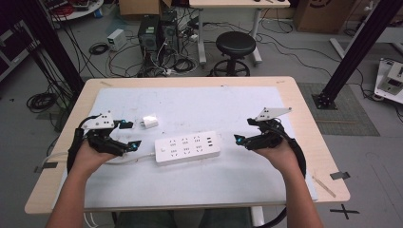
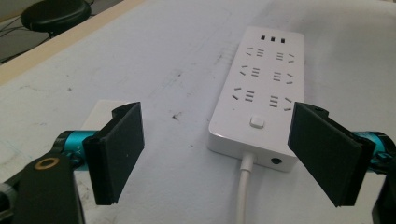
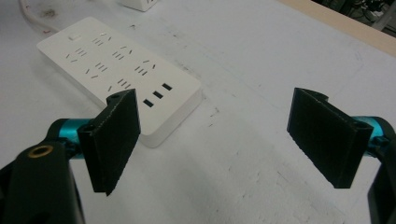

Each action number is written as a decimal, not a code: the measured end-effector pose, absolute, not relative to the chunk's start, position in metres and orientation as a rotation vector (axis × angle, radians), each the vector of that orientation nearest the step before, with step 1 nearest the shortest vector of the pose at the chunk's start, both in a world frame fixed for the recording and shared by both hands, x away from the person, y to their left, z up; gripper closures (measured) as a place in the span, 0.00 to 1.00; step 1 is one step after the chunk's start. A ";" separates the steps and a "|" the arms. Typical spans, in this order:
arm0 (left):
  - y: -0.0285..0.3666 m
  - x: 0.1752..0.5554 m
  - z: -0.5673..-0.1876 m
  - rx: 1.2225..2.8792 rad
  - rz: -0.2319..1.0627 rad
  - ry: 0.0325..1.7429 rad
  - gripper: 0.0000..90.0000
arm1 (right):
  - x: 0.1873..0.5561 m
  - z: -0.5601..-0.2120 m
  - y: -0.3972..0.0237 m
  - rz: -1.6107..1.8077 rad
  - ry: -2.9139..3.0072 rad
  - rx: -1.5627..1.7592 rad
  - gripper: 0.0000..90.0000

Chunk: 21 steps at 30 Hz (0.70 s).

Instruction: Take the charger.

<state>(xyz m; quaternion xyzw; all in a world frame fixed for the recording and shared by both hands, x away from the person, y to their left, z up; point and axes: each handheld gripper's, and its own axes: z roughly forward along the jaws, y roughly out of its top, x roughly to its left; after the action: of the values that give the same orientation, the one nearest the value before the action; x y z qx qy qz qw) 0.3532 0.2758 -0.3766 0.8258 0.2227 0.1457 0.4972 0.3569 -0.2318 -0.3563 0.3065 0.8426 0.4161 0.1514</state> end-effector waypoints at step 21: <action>0.276 0.370 -0.355 2.026 0.425 0.556 0.21 | 0.357 -0.348 -0.224 1.189 2.422 0.860 0.20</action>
<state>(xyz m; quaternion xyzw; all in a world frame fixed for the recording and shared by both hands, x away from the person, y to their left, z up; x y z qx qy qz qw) 0.3699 0.2761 -0.3554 0.8298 0.2278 0.1740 0.4788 0.3570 -0.2243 -0.3481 0.3001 0.8451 0.4147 0.1541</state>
